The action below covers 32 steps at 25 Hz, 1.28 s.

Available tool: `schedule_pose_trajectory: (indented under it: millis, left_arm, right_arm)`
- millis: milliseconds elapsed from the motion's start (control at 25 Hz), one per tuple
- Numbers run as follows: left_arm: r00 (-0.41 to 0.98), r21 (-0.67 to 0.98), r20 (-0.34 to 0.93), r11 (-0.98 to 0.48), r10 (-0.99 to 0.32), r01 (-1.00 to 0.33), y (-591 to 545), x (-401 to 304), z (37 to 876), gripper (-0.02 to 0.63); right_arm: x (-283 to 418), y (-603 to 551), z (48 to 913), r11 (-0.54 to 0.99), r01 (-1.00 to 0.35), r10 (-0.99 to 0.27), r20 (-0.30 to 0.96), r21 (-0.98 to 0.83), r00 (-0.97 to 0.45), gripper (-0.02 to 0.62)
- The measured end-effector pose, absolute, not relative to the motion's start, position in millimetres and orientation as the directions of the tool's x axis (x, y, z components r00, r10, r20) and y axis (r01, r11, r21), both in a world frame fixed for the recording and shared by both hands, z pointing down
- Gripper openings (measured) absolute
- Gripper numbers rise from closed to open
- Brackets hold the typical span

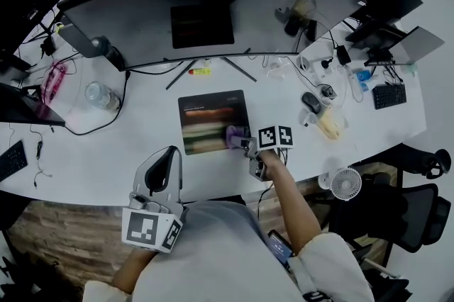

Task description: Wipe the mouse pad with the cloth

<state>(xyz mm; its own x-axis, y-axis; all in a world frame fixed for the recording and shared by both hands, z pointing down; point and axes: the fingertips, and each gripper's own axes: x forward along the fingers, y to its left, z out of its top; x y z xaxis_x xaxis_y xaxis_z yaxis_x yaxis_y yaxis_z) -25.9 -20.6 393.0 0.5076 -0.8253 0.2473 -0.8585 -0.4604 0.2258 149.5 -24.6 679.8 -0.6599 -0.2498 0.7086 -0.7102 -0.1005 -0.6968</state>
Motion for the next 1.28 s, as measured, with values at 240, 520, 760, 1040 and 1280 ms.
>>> schedule_pose_trajectory:
  millis: [240,520,760,1040,1280]
  left_arm:
    - [0.511,0.221,0.253,-0.465,-0.822,-0.857,-22,-25,396,0.000]
    - [0.520,0.221,0.256,-0.474,-0.815,-0.852,-24,-24,398,0.000]
    - [0.531,0.223,0.264,-0.485,-0.805,-0.846,-24,-22,401,0.000]
    - [0.526,0.226,0.261,-0.478,-0.810,-0.849,-25,-28,400,0.000]
    - [0.530,0.251,0.251,-0.474,-0.810,-0.844,-28,-30,400,0.000]
  right_arm:
    - [161,-25,681,-0.112,-0.721,-0.253,0.721,-0.684,-0.645,0.198]
    - [176,-25,681,-0.119,-0.737,-0.260,0.737,-0.665,-0.623,0.198]
    - [188,-26,681,-0.131,-0.748,-0.267,0.749,-0.651,-0.606,0.198]
    - [197,-25,681,-0.148,-0.759,-0.276,0.763,-0.635,-0.585,0.199]
    - [204,-26,680,-0.133,-0.803,-0.284,0.798,-0.582,-0.531,0.198]
